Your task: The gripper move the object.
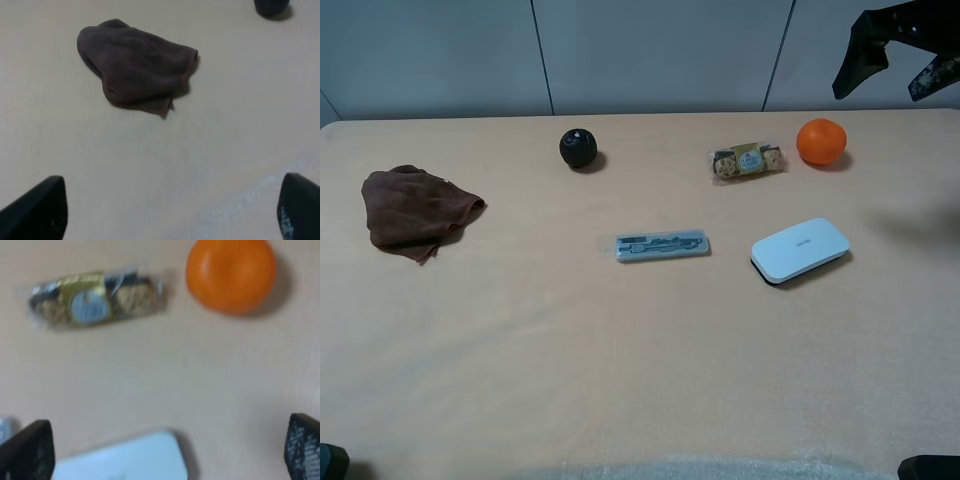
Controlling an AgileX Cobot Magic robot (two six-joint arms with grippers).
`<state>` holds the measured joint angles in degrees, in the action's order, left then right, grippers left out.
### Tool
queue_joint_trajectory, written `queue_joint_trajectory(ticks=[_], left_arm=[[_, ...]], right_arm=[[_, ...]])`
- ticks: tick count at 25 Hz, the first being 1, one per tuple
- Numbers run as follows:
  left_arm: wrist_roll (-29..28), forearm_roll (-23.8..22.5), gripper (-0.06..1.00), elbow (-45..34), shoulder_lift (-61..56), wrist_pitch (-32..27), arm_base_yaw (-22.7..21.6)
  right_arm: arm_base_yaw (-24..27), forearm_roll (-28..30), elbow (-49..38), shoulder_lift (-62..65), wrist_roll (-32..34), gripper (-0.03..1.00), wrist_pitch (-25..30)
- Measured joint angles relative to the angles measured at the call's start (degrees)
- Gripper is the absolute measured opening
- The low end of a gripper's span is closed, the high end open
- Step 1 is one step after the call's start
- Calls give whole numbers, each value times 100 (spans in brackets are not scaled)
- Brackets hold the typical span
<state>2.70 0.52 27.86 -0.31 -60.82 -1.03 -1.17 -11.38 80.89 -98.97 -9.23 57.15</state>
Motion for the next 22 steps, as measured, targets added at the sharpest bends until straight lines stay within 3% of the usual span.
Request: queue_joint_trajectory(ticks=[7,13,22], left_arm=[[0,0,85,0,0,0,0],[0,0,85,0,0,0,0],[0,0,85,0,0,0,0]], right_arm=[[0,64,13,433,154,69,1134],[0,131,-293,1097,217,69,1221],[0,430,-1303,3074,275,69,1255]])
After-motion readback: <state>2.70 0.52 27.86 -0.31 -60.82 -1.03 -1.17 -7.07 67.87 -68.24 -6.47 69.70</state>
